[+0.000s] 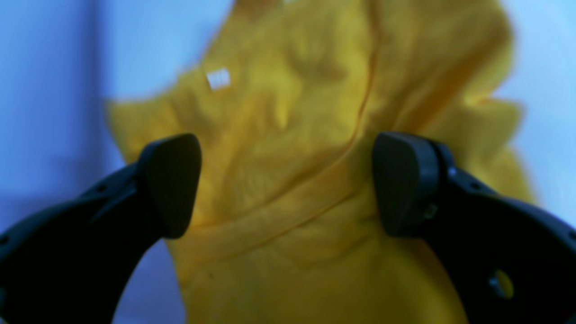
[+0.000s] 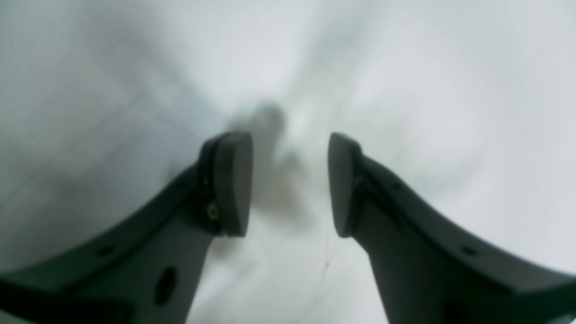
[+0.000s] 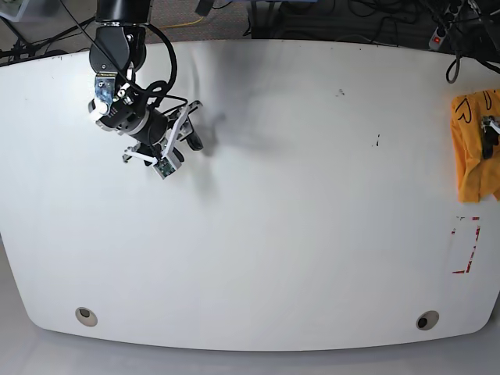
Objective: Fold the T-shirt properly
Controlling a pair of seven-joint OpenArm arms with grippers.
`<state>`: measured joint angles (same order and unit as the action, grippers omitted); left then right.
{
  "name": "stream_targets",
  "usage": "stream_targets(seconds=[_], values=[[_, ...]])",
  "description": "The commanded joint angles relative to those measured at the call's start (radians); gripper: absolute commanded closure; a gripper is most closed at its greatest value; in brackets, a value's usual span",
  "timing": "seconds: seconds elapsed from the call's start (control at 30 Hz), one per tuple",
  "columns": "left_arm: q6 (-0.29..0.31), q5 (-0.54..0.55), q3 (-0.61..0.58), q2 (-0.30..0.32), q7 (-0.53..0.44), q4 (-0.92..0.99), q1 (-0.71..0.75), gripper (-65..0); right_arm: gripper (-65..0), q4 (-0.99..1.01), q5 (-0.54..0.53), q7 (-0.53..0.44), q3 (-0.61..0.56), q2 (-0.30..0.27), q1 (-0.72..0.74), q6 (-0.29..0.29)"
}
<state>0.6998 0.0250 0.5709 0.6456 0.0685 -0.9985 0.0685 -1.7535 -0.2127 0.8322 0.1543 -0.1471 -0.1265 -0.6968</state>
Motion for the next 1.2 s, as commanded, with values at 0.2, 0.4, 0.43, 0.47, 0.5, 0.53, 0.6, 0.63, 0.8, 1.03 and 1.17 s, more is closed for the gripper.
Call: stream_targets(seconds=[0.2, 0.4, 0.43, 0.47, 0.5, 0.53, 0.6, 0.63, 0.8, 1.03, 1.17], values=[[-0.002, 0.037, 0.007, -0.011, 0.089, -0.296, 0.027, -55.6, -25.4, -0.044, -0.004, -0.029, 0.008, -0.01, 0.012, -0.001], [-0.002, 0.029, -0.001, -0.212, 0.089, -0.494, 0.035, -55.4, -25.4, -0.044, -0.003, -0.078, 0.031, -0.015, 0.012, 0.052], [-0.002, 0.019, -0.012, -0.243, 0.089, -0.515, 0.037, -55.4, -25.4, -0.039, -0.003, -0.104, 0.032, -0.015, 0.011, 0.076], [-0.032, 0.0, -0.028, -0.272, 0.087, -0.538, 0.038, -55.4, -25.4, -0.036, -0.001, -0.133, 0.032, -0.016, 0.008, 0.101], [-0.065, -0.029, -0.051, -0.304, 0.086, -0.564, 0.038, -55.4, -25.4, -0.035, 0.011, -0.169, 0.032, -0.021, -0.005, 0.125], [-0.098, -0.06, -0.071, -0.347, 0.077, -0.595, 0.041, -55.4, -25.4, -0.036, 0.045, -0.215, 0.028, -0.029, -0.019, 0.153], [-0.125, -0.09, -0.088, -0.407, 0.046, -0.623, 0.054, -55.4, -25.4, -0.035, 0.103, -0.288, 0.024, -0.03, -0.031, 0.18], [-0.134, -0.101, -0.093, -0.439, 0.021, -0.627, 0.07, -55.4, -25.4, -0.035, 0.143, -0.337, 0.024, -0.027, -0.037, 0.193], [-0.162, -0.119, -0.128, -0.55, -0.1, -0.633, 0.141, -55.3, -25.4, -0.004, 0.304, -0.571, 0.06, 0.036, -0.075, 0.219], [-0.297, -0.118, -0.21, -0.628, -0.229, -0.641, 0.324, -55.3, -25.4, 0.043, 0.348, -0.802, 0.184, 0.106, -0.17, 0.22], [-0.331, -0.115, -0.213, -0.691, -0.235, -0.728, 0.451, -55.3, -25.4, 0.027, 0.341, -0.827, 0.215, 0.125, -0.261, 0.217]])
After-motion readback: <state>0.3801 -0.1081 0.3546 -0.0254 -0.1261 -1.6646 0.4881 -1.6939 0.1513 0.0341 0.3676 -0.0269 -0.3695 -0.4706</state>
